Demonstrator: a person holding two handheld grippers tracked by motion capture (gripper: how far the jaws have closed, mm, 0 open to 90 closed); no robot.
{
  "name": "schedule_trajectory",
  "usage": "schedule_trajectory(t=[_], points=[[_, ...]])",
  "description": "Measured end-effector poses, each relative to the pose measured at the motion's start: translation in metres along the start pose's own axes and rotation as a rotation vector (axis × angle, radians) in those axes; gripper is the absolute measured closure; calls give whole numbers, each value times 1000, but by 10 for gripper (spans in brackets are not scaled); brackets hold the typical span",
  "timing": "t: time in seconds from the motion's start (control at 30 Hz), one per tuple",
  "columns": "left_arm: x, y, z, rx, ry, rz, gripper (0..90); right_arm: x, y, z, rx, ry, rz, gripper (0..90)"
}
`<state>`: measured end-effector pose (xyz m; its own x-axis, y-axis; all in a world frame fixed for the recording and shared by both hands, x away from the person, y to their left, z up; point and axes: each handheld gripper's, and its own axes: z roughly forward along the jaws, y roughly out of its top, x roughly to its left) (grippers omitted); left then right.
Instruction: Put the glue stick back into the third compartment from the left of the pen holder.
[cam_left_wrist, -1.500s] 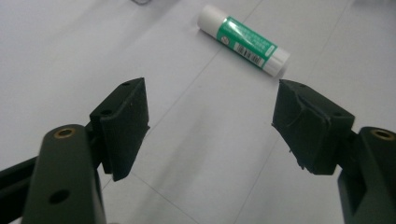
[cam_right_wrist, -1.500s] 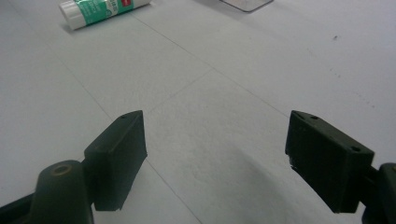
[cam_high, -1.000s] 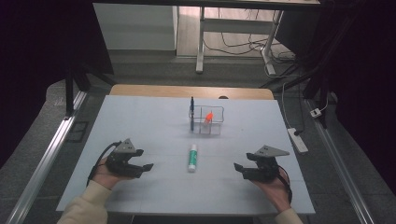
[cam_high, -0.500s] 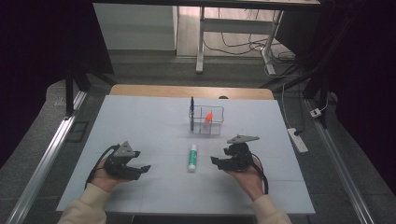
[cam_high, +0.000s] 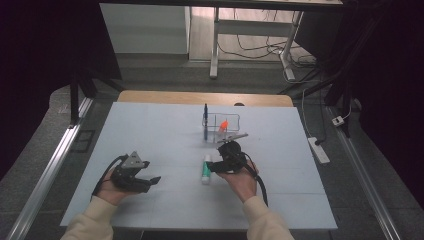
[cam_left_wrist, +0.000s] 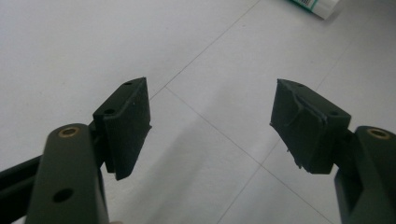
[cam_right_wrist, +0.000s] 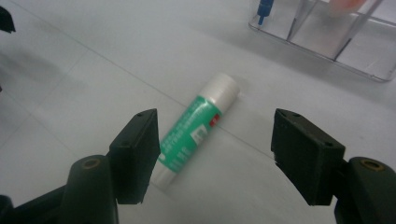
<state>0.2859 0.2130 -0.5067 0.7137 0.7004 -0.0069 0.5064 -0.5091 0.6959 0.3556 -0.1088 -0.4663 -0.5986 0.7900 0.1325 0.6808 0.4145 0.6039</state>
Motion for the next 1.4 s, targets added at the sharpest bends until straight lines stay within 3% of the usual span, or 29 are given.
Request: schedule_trajectory(t=[0.27,0.6,1.07,1.4], points=[[2,-2,2,11,9,-2,284,3,12,19,61,-14,62,340],[3,-3,2,18,16,9,285,3,18,37,79,-24,119,360],[6,-6,3,25,26,10,286,1,20,57,108,-59,161,428],[6,-6,3,27,27,13,287,4,22,64,116,-95,188,547]])
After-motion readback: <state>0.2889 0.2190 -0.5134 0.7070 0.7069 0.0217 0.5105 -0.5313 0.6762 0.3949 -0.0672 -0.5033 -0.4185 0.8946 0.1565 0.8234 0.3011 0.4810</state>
